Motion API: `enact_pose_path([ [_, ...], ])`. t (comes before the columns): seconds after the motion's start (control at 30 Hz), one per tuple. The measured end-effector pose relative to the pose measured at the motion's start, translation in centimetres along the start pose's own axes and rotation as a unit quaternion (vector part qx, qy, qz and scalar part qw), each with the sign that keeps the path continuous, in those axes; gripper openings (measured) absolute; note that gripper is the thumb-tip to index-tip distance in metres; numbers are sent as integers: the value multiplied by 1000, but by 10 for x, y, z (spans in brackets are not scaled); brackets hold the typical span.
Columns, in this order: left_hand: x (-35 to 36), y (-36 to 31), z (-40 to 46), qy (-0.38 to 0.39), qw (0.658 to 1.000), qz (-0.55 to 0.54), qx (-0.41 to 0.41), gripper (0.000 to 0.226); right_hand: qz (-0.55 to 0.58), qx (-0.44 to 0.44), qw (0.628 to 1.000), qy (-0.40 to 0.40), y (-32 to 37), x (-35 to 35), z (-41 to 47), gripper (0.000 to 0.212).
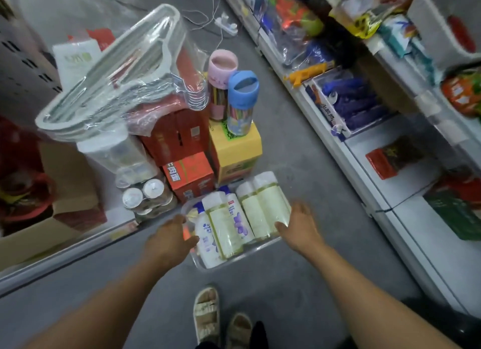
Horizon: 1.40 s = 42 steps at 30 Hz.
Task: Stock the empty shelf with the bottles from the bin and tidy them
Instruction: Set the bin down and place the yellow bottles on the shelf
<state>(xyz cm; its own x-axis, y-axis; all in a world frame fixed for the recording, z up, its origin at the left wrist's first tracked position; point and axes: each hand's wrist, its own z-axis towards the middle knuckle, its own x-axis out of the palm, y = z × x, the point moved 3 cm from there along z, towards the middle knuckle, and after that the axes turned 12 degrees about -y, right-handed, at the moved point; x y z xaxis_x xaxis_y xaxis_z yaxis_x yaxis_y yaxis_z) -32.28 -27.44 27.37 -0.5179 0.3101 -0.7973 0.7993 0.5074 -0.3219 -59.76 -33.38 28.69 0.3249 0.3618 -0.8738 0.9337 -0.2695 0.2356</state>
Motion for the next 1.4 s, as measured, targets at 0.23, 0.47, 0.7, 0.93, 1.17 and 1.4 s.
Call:
enact_pose_path([
  [0.23,62,26,69,-6,998,2,-59,63,3,13,1000,-14,-27,51,79,64],
  [0.47,129,46,110,-12,991,-19,-130,58,-8,9,1000,-8,-61,104,158,66],
  [0.7,183,63,133,-45,976,-43,-209,62,13,-10,1000,1,-96,146,217,54],
  [0.93,224,73,156,-59,954,-78,-285,63,52,-14,998,41,-127,179,255,59],
  [1.17,244,81,166,-79,919,-154,-354,70,135,31,985,100,-129,202,273,58],
  [1.4,259,86,177,-92,887,-215,-399,69,236,72,963,107,-129,216,272,63],
])
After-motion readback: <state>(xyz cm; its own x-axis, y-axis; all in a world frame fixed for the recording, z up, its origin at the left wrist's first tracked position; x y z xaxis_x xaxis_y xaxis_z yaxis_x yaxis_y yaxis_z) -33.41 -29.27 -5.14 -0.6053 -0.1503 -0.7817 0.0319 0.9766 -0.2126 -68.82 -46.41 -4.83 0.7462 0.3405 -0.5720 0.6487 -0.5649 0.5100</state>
